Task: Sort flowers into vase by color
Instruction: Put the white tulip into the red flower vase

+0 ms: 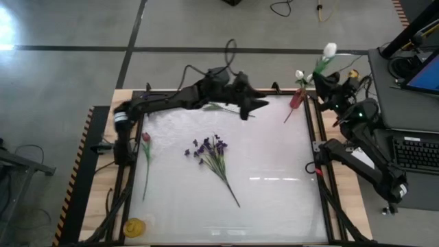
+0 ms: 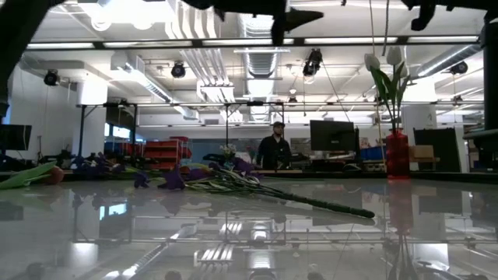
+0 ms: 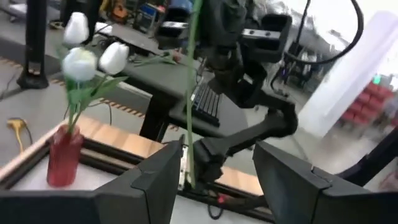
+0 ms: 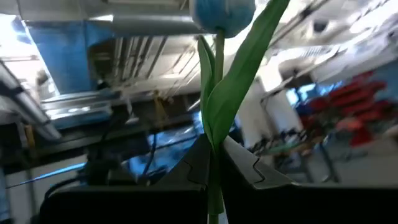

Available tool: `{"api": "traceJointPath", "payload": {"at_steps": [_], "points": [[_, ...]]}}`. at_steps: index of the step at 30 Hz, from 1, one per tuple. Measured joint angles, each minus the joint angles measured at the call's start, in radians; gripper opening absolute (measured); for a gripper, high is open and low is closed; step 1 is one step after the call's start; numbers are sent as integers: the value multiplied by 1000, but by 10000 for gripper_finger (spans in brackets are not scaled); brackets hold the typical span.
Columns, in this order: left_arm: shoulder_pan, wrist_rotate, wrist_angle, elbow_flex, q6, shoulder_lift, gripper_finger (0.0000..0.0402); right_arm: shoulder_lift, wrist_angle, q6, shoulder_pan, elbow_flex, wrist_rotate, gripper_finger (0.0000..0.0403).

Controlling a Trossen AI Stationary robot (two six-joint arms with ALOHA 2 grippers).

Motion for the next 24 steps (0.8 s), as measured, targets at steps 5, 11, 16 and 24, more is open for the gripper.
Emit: {"api": "traceJointPath", "payload": {"at_steps": [5, 11, 16, 24], "points": [[-13, 8, -121, 325, 98, 180, 194, 26, 11, 15, 34, 0, -5, 13], [-14, 11, -148, 513, 126, 339, 194, 31, 19, -2, 70, 2, -69, 13], [-15, -2, -139, 435, 96, 324, 194, 31, 11, -4, 81, 1, -92, 13], [-19, -4, -108, 437, 57, 325, 194, 76, 13, -35, 127, 0, -147, 13]]}}
